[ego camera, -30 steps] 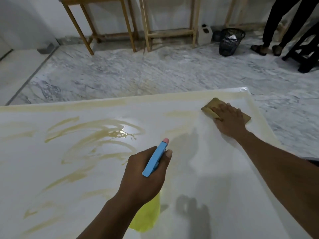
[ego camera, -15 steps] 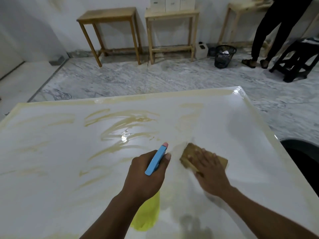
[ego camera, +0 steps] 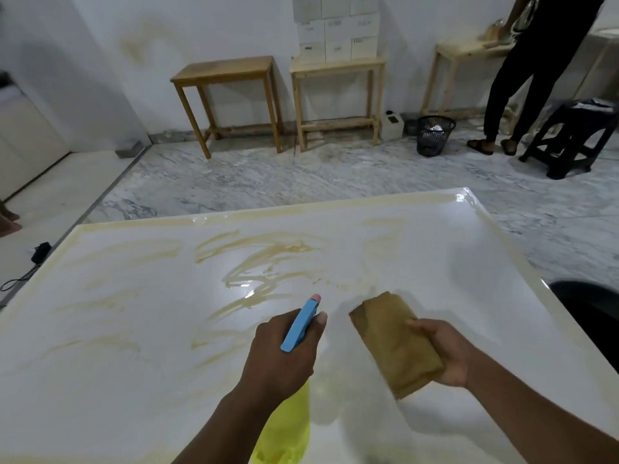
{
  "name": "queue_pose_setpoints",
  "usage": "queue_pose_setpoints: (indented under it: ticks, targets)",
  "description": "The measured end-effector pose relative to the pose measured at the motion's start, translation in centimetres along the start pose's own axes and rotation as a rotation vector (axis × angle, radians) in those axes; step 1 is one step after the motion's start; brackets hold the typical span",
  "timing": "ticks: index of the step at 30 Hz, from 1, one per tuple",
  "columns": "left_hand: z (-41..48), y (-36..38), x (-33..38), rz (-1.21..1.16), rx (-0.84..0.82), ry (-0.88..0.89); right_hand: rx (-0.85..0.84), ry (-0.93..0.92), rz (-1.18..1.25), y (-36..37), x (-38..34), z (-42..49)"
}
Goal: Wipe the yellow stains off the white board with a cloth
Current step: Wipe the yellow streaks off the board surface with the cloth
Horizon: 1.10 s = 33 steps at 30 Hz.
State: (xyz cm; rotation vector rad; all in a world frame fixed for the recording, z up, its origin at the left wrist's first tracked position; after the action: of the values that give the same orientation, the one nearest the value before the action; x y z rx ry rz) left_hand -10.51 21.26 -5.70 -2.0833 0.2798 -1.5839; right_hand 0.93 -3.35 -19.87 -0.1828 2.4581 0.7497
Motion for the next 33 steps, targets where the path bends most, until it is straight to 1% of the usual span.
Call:
queue_pose_setpoints:
  ticks: [2,4,7,9,11,14,16,18,20,22,25,27,29,33]
  targets:
    - [3.1,0.0,0.4,-0.007,-0.007,0.006,0.044,-0.011,-0.031,-1.1,-4.8,2.7]
    - [6.1,0.2,0.8,0.002,-0.022,0.006,0.110,-0.041,-0.114,-2.2,-9.9,5.3]
    - [11.6,0.8,1.0,0.029,-0.037,-0.006,0.211,-0.153,-0.333,-4.1,-19.9,9.2]
    - [14.6,0.9,1.3,0.031,-0.029,-0.007,0.260,-0.245,-0.537,-4.7,-26.5,11.4]
    - [17.8,1.3,1.2,0.047,-0.025,-0.007,0.310,-0.306,-0.796,-4.6,-32.1,14.2]
    - [21.0,2.0,0.7,0.038,-0.021,-0.012,0.351,-0.363,-1.101,-4.1,-35.7,19.4]
    - [22.2,2.5,0.2,0.034,-0.032,-0.028,0.376,-0.353,-1.278,-5.1,-35.0,23.7]
    - [22.9,3.0,-0.4,0.032,-0.050,-0.041,0.393,-0.311,-1.523,-6.5,-32.1,27.7]
    - [23.2,3.1,-1.0,0.038,-0.061,-0.047,0.453,-0.399,-1.720,-6.8,-29.9,29.3]
    - [23.1,3.0,-1.6,0.032,-0.057,-0.045,0.485,-0.454,-1.786,-6.2,-28.7,29.1]
    - [21.9,3.1,-2.1,0.034,-0.079,-0.051,0.462,-0.497,-1.860,-5.0,-25.6,27.5]
    - [20.5,3.2,-2.1,0.047,-0.084,-0.055,0.418,-0.546,-1.900,-3.5,-21.9,25.9]
    - [18.9,3.2,-2.1,0.062,-0.080,-0.061,0.383,-0.558,-1.937,-2.3,-17.8,24.1]
    - [13.3,2.1,-1.5,0.086,-0.067,-0.027,0.392,-0.561,-1.966,0.2,-9.5,19.3]
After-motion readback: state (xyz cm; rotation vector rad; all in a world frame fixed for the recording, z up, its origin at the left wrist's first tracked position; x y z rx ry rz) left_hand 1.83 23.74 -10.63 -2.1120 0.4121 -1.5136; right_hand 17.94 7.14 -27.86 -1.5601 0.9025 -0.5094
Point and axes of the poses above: each hand's wrist, its own z-axis towards the middle knuckle, its own y-axis out of the palm, x = y × z, the point moved 7 cm from there along z, towards the middle knuckle, and after that the axes turned 7 degrees about -x, right-handed, at the moved point
